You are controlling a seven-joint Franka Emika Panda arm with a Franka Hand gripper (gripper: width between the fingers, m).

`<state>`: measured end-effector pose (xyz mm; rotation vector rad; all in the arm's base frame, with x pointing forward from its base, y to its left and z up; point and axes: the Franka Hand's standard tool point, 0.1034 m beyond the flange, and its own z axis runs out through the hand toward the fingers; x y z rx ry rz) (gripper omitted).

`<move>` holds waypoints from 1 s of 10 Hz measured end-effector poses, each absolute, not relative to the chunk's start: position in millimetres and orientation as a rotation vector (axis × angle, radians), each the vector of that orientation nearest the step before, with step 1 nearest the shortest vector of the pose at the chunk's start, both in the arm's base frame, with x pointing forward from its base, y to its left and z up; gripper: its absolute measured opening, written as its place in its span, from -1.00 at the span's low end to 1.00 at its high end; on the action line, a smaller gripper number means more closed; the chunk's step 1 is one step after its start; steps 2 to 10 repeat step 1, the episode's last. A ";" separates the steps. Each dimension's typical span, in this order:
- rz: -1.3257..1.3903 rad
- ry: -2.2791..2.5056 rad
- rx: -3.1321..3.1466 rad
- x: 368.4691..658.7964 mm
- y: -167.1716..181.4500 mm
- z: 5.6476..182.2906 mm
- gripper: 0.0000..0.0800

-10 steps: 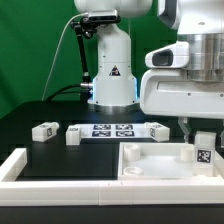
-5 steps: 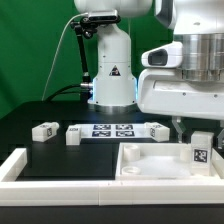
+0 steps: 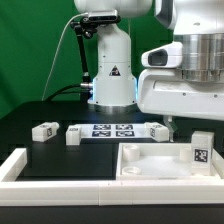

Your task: Assemble one leg

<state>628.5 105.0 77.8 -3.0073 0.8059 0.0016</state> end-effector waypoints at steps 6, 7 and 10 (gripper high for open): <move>0.002 0.806 -3.007 628.5 105.0 77.8 0.62; 0.002 0.806 -3.007 628.5 105.0 77.8 0.62; 0.002 0.806 -3.007 628.5 105.0 77.8 0.62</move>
Offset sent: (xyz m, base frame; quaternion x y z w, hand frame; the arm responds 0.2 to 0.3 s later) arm 0.0000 0.0000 0.0000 0.0000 0.0000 0.0000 1.0000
